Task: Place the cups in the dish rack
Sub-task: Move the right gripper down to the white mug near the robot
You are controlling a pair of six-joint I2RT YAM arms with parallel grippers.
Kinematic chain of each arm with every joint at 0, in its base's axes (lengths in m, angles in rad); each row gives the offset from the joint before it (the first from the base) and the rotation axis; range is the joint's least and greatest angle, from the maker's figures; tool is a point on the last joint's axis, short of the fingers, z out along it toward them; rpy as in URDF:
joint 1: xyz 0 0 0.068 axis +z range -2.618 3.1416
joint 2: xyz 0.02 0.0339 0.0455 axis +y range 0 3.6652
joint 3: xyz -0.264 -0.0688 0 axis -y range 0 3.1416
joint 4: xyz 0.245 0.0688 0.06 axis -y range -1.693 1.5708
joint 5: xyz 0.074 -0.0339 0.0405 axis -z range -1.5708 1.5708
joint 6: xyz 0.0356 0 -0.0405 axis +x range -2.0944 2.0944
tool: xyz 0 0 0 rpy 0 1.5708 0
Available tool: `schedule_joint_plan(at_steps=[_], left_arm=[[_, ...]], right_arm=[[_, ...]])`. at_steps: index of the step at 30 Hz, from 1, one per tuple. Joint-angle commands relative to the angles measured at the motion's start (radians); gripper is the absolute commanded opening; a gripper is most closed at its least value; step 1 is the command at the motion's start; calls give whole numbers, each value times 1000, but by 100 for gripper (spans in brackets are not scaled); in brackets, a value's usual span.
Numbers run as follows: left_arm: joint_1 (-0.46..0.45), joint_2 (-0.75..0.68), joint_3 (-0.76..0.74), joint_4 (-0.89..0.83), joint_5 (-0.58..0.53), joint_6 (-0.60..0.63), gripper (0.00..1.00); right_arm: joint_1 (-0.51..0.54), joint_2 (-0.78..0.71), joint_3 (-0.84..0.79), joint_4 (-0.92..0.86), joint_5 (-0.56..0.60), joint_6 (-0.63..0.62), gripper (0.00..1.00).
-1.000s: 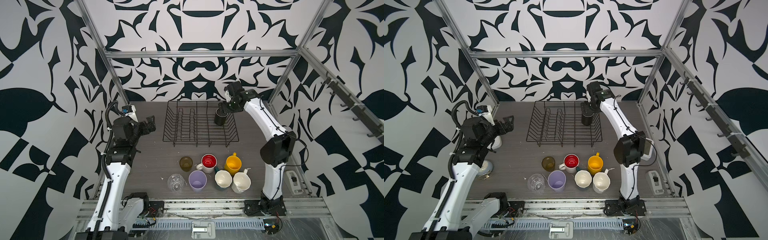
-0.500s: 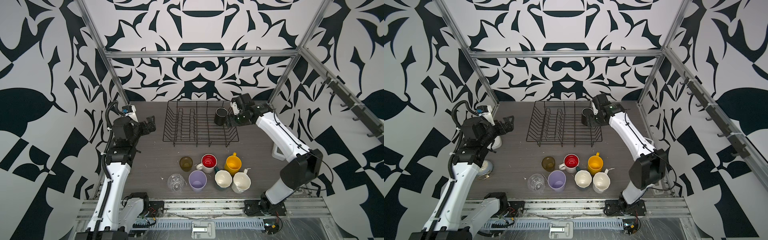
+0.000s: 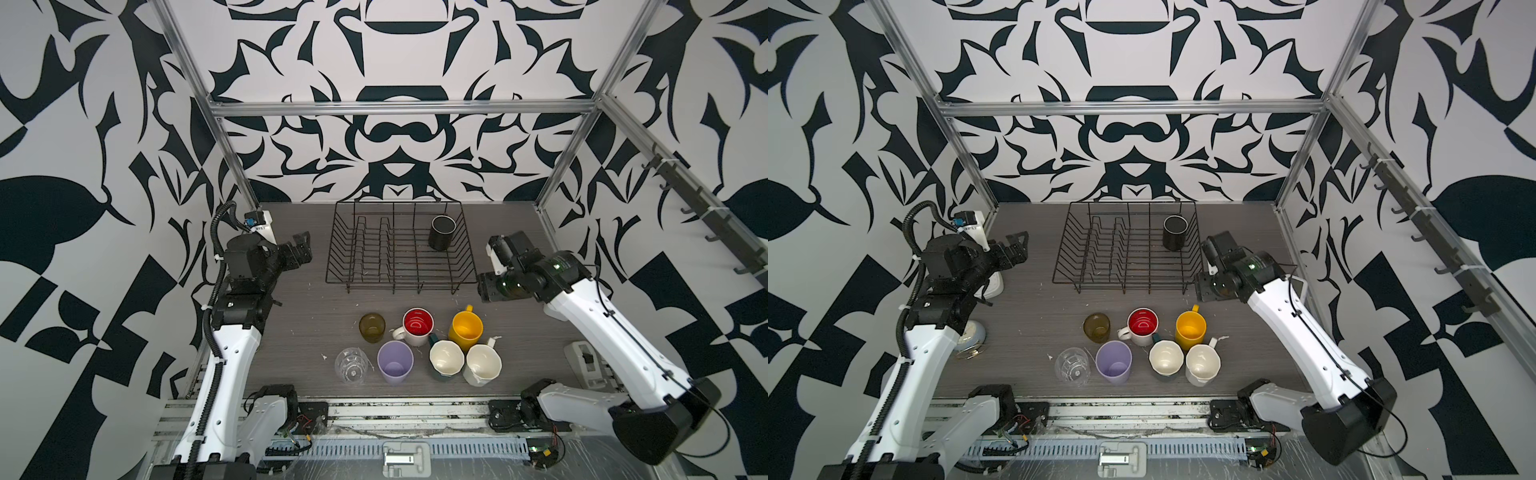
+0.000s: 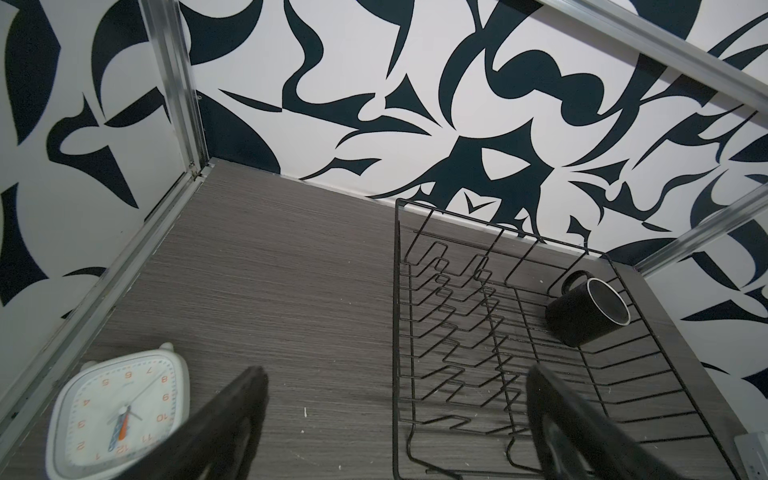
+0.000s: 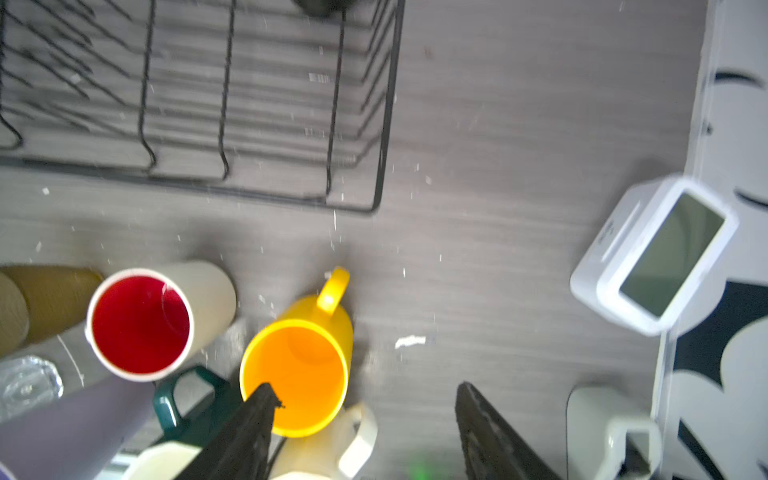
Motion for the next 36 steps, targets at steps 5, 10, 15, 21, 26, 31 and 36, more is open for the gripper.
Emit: schedule_joint_plan(at_steps=[5,10,15,21,26,31,36], left_arm=[[3,-8,-3,-5,23,-7,100],[3,-2,-3,-4,25,-10,99],[3,1,-3,-3,34,-13,99],[3,3,-3,-3,36,-15,99],[3,5,-3,-3,37,-14,100],[3,5,-3,-3,32,-13,100],[3,5,-3,-4,28,-12,99]], right_arm=[[117,-127,-95,-181,33,200,61],[213,-177,-140,-248,-1,301,54],[295,-238,-206,-288,-6,402,51],[339,-254,-264,-274,-18,450,50],[352,-257,-311,-231,-6,470,48],[352,-260,-393,-128,-28,491,46],[352,-239,-446,-60,-33,498,44]])
